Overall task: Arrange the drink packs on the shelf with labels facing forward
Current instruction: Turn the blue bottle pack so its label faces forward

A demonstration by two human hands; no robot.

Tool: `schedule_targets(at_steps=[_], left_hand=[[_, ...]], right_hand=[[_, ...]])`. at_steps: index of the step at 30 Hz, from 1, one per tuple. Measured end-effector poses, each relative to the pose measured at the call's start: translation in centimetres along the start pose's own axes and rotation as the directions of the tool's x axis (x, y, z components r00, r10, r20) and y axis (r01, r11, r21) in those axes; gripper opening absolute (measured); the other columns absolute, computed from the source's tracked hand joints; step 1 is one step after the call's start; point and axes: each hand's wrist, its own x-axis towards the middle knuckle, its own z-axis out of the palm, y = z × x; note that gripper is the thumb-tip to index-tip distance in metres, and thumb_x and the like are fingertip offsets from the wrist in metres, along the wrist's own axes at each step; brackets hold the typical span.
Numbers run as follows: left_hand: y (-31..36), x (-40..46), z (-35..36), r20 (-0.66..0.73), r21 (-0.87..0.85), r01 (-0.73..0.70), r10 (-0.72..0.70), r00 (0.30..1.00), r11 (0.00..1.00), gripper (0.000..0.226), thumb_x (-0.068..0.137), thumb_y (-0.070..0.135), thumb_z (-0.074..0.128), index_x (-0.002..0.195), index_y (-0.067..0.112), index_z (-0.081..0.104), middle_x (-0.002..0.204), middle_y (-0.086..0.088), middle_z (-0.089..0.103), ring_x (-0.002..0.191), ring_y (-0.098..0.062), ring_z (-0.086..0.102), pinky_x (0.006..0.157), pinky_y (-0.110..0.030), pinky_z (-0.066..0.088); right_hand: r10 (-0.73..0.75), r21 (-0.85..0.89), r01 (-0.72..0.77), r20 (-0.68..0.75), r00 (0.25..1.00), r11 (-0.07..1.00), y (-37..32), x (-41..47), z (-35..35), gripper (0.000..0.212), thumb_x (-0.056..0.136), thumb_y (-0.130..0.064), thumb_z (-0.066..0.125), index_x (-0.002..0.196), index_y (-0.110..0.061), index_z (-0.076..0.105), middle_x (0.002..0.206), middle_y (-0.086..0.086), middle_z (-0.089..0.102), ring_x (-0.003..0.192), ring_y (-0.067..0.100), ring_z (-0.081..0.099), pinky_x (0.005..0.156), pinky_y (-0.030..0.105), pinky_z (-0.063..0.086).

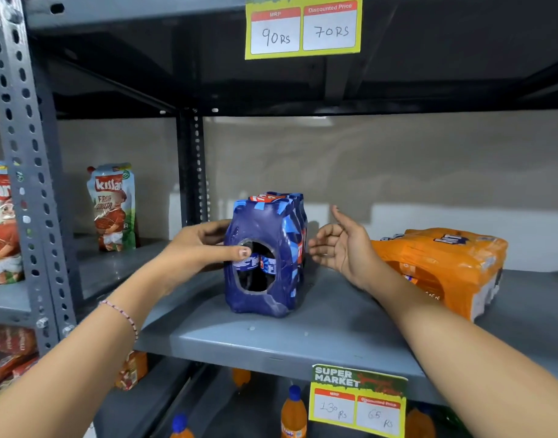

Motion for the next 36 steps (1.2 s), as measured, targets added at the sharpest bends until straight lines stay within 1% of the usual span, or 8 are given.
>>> schedule_targets(at_steps=[5,8,12,18,26,31,33,36], left_hand=[[-0.3,0.2,-2.4,-0.132,-0.041,0.073,-0.077,0.988,0.997,0.091,0.025,0.039,0.098,0.11,0.023,0.07,0.107,0.001,0.078,0.101,-0.019,0.074,0.086,-0.039,0.059],[-0.9,0.6,-2.7,-0.276,-0.051,0.114,-0.123,0.953,0.992,0.079,0.037,0.033,0.096,0.109,0.013,0.071,0.1,-0.005,0.079,0.092,-0.022,0.074,0.088,-0.044,0.057],[-1.4,2.0,-1.8,-0.401,-0.026,0.173,-0.169,0.9,0.985,0.02,0.085,0.028,0.073,0.095,0.01,0.072,0.104,-0.016,0.075,0.092,-0.028,0.071,0.09,-0.043,0.057],[-0.5,4.3,0.2,-0.114,-0.154,0.236,-0.255,0.96,0.959,0.077,0.062,0.088,0.052,0.114,0.034,0.069,0.127,0.0,0.068,0.122,-0.024,0.059,0.111,-0.049,0.037],[-1.4,5.3,1.3,-0.077,-0.133,0.16,-0.171,0.982,0.978,0.051,0.073,0.072,0.058,0.105,0.036,0.073,0.101,0.009,0.079,0.095,-0.011,0.075,0.089,-0.04,0.051],[-2.3,3.7,1.0,-0.004,-0.076,0.226,-0.227,0.974,0.971,0.024,0.085,0.037,0.07,0.106,0.026,0.067,0.09,0.01,0.08,0.081,-0.005,0.076,0.079,-0.027,0.058],[-1.4,3.1,0.3,0.032,-0.045,0.241,-0.24,0.97,0.969,0.033,0.084,0.035,0.071,0.114,0.023,0.064,0.094,0.01,0.08,0.084,-0.004,0.076,0.066,-0.016,0.057],[-0.4,1.7,-0.3,0.044,0.007,0.266,-0.266,0.963,0.964,0.053,0.075,0.042,0.077,0.121,0.023,0.062,0.104,0.007,0.079,0.092,-0.008,0.075,0.073,-0.023,0.055]], right_hand=[[-0.145,-0.201,0.116,-0.135,0.98,0.973,0.8,0.8,-0.1,0.018,0.098,-0.037,0.059,0.099,-0.02,0.064,0.1,-0.006,0.066,0.101,0.015,0.06,0.084,0.037,0.048],[-0.15,-0.292,0.088,-0.199,0.968,0.952,1.4,1.4,-0.4,0.043,0.092,-0.028,0.071,0.128,-0.011,0.053,0.11,-0.004,0.063,0.102,0.012,0.06,0.082,0.032,0.049],[-0.083,-0.218,0.044,-0.175,0.981,0.975,2.5,2.2,-1.0,0.082,0.075,-0.027,0.088,0.14,-0.008,0.041,0.129,0.013,0.067,0.11,0.027,0.071,0.096,0.049,0.058],[-0.074,-0.131,0.064,-0.073,0.995,0.989,2.3,2.1,-0.6,0.115,0.052,-0.056,0.096,0.147,-0.017,0.043,0.129,0.011,0.073,0.106,0.031,0.076,0.09,0.056,0.061],[-0.063,-0.182,0.067,0.025,0.998,0.981,2.1,2.1,-0.6,0.088,0.064,-0.059,0.089,0.138,-0.022,0.058,0.124,0.012,0.076,0.109,0.036,0.075,0.095,0.058,0.057],[-0.028,-0.238,0.037,0.041,0.999,0.971,1.4,0.7,-0.3,0.097,0.058,-0.055,0.095,0.139,-0.021,0.055,0.123,0.01,0.077,0.107,0.035,0.076,0.094,0.056,0.059],[-0.026,-0.249,0.045,0.079,0.997,0.967,1.0,-0.5,-0.3,0.087,0.066,-0.051,0.091,0.139,-0.021,0.055,0.123,0.008,0.077,0.108,0.033,0.076,0.095,0.055,0.059],[-0.005,-0.272,0.035,0.111,0.994,0.962,0.7,-2.3,-0.5,0.083,0.071,-0.051,0.088,0.141,-0.023,0.053,0.124,0.006,0.077,0.109,0.03,0.076,0.096,0.055,0.058]])
